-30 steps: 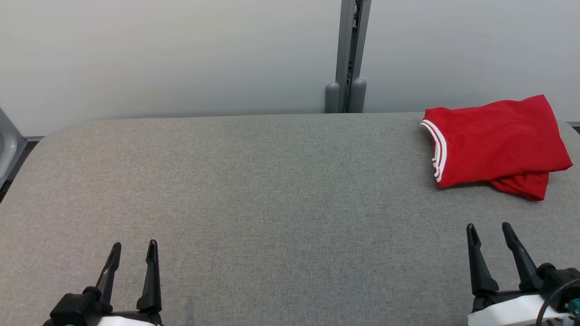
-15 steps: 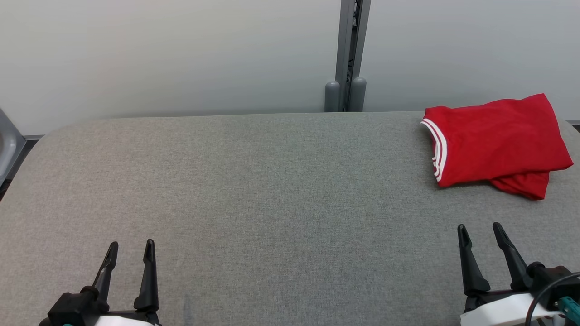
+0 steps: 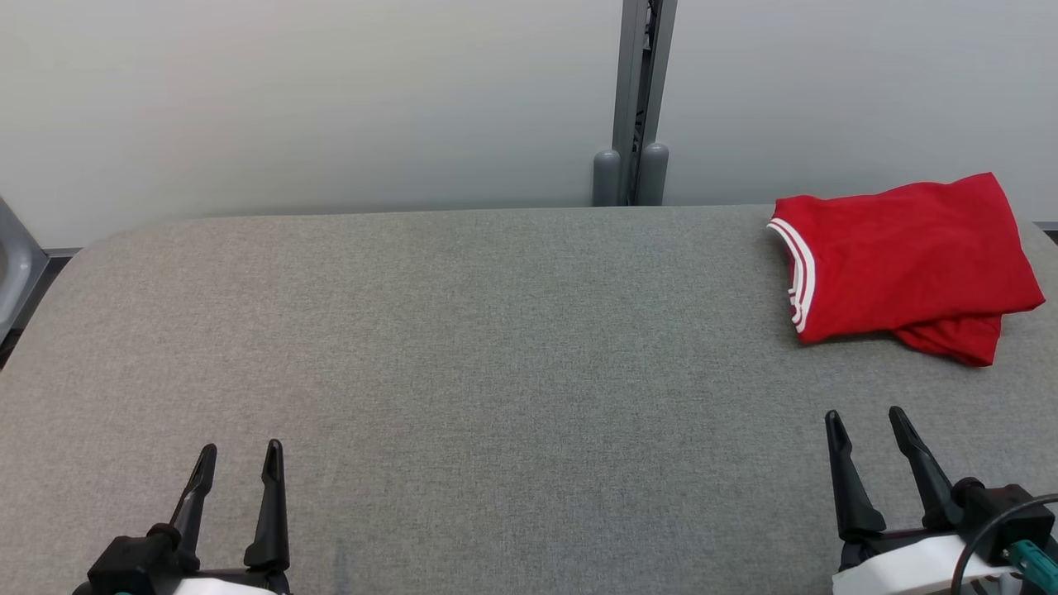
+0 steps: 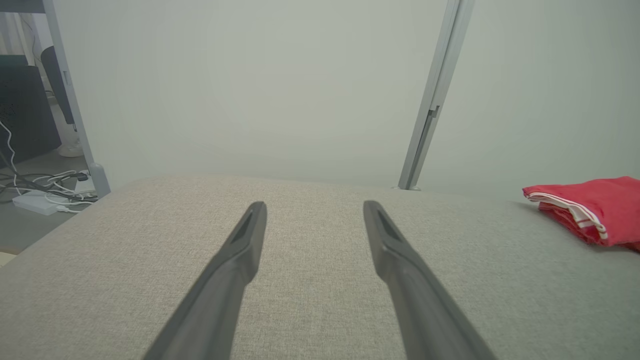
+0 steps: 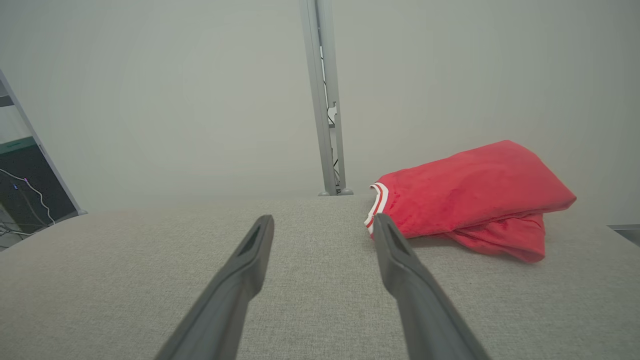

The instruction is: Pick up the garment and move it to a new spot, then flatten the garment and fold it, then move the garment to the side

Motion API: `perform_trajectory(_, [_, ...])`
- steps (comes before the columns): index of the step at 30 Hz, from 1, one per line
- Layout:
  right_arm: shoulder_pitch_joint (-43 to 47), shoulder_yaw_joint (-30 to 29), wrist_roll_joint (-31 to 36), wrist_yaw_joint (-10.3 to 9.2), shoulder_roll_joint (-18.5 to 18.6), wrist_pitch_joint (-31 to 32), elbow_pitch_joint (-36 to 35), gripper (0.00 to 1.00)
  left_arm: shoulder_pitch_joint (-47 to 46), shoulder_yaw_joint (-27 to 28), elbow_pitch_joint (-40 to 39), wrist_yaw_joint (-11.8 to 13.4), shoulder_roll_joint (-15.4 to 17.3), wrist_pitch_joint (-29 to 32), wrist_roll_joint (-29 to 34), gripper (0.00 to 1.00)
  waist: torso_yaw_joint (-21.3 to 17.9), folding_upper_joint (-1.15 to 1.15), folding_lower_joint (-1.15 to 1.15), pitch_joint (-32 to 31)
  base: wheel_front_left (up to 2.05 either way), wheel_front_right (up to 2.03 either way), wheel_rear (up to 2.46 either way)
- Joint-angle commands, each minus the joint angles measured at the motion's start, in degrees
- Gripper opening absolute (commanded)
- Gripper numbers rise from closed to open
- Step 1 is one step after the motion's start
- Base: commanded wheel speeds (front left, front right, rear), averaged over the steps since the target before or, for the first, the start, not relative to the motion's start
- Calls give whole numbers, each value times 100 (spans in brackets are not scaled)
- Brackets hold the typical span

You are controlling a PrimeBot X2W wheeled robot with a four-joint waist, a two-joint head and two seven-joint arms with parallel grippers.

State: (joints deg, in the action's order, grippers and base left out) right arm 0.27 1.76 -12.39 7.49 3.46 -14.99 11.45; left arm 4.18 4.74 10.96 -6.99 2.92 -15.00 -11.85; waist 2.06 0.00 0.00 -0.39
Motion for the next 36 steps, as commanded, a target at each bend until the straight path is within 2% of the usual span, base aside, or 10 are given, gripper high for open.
perform_trajectory(1, [-64, -10, -7, 4, 3, -24, -6, 100, -97, 31, 13, -11, 10, -20, 48, 100, -3, 0, 0, -5, 0, 0, 0])
perform_trajectory(11, [-60, -4, -24, 3, -3, -24, -11, 100, -117, 2, 59, -38, 7, -21, -39, 100, -8, 0, 0, -19, 0, 0, 0])
perform_trajectory(12, [-5, 16, -27, 0, -9, 1, 2, 0, -12, -8, 67, -9, -7, 1, -42, 0, -8, 0, 0, -20, 0, 0, 0])
perform_trajectory(16, [153, 57, -29, -1, -47, 21, 218, 0, 137, -26, 297, -6, -69, 37, -41, 0, -8, 0, 0, -21, 0, 0, 0])
perform_trajectory(36, [-194, -332, -1962, -1, -19, 744, 365, 0, -200, -159, 317, -17, -47, 332, -2026, 0, -38, 0, 0, -3, 0, 0, 0])
